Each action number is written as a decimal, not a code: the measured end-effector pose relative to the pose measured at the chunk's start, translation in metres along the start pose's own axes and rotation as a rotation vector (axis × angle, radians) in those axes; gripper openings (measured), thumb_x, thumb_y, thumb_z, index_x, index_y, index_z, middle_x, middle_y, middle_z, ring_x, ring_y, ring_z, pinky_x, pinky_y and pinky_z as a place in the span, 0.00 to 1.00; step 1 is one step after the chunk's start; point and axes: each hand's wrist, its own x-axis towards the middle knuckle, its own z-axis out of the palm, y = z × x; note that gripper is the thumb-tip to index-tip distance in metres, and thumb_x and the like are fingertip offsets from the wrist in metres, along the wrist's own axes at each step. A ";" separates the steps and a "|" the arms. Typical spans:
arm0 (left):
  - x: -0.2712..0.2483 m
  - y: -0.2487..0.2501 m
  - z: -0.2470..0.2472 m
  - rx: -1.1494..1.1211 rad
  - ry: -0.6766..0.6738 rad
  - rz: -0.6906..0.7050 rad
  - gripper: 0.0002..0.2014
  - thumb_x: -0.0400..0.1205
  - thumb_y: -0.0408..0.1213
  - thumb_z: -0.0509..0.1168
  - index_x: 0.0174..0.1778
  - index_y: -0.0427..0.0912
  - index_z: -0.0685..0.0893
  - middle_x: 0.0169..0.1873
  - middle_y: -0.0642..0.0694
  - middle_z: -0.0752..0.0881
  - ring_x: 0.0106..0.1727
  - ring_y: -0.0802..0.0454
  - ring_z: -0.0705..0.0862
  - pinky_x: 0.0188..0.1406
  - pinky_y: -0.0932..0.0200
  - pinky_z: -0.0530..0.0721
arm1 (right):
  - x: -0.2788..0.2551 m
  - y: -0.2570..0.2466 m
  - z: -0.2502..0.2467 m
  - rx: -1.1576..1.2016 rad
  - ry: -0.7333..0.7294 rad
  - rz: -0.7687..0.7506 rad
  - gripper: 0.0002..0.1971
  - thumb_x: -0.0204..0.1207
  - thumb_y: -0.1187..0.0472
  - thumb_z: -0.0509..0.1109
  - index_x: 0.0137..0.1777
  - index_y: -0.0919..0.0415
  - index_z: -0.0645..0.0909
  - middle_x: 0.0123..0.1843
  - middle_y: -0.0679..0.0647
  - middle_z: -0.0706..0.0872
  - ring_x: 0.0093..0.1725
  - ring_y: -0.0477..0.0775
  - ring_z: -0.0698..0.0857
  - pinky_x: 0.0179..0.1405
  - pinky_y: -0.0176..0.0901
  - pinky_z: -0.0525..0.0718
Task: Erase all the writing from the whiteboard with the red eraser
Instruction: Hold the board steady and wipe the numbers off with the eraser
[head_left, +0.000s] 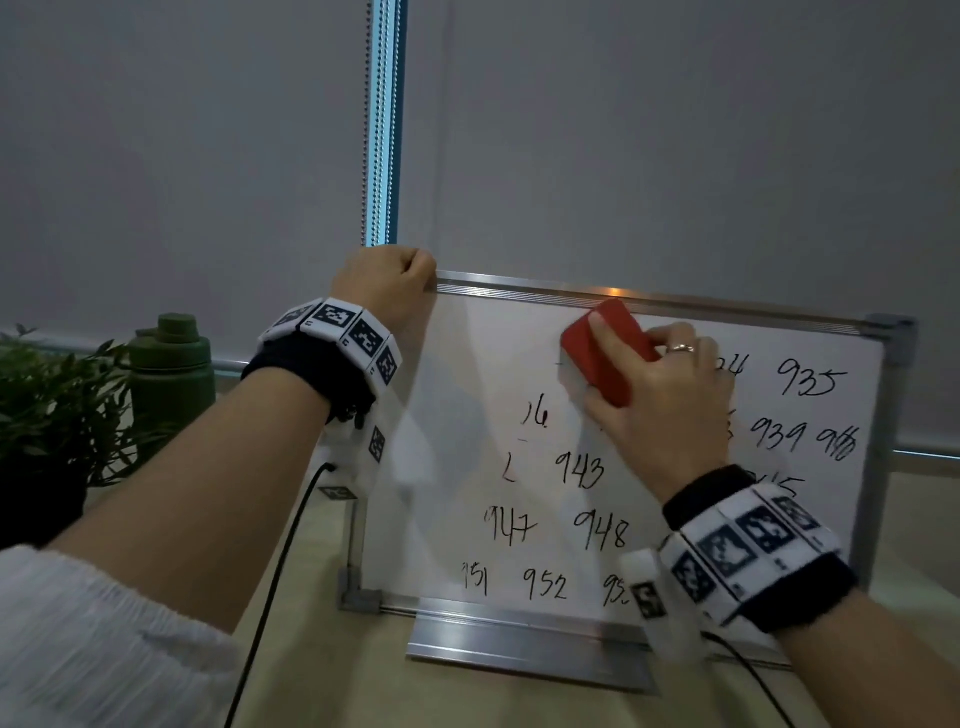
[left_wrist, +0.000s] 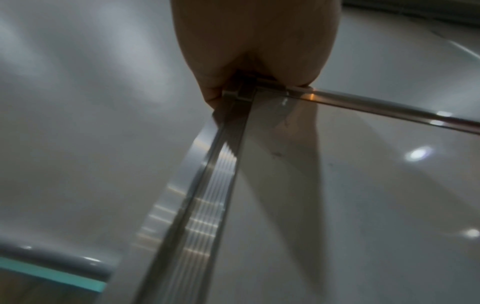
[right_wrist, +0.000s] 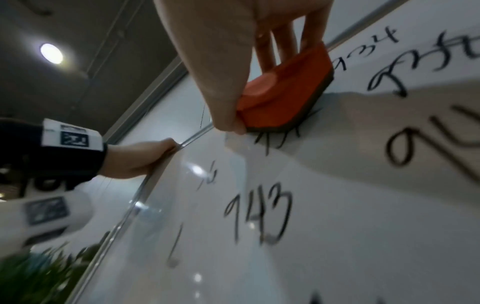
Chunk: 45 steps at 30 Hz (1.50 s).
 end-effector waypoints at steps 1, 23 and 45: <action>0.000 0.000 0.001 0.010 0.002 -0.011 0.21 0.81 0.40 0.52 0.19 0.44 0.69 0.21 0.48 0.70 0.27 0.47 0.69 0.27 0.60 0.65 | -0.005 -0.007 0.001 0.015 -0.010 0.049 0.26 0.71 0.42 0.67 0.68 0.53 0.78 0.46 0.67 0.80 0.43 0.66 0.78 0.40 0.56 0.78; -0.005 0.007 -0.002 -0.006 0.020 -0.002 0.23 0.82 0.38 0.52 0.18 0.47 0.65 0.20 0.49 0.69 0.23 0.56 0.65 0.23 0.63 0.60 | -0.053 0.010 0.010 -0.044 -0.199 -0.625 0.32 0.61 0.49 0.75 0.67 0.46 0.71 0.47 0.59 0.84 0.40 0.58 0.80 0.34 0.52 0.78; -0.001 0.010 -0.009 0.223 -0.065 0.007 0.22 0.80 0.44 0.50 0.18 0.46 0.66 0.20 0.48 0.69 0.34 0.45 0.73 0.48 0.53 0.70 | -0.022 0.003 -0.003 0.000 -0.082 -0.148 0.31 0.60 0.47 0.79 0.66 0.52 0.80 0.46 0.65 0.82 0.40 0.64 0.79 0.36 0.53 0.77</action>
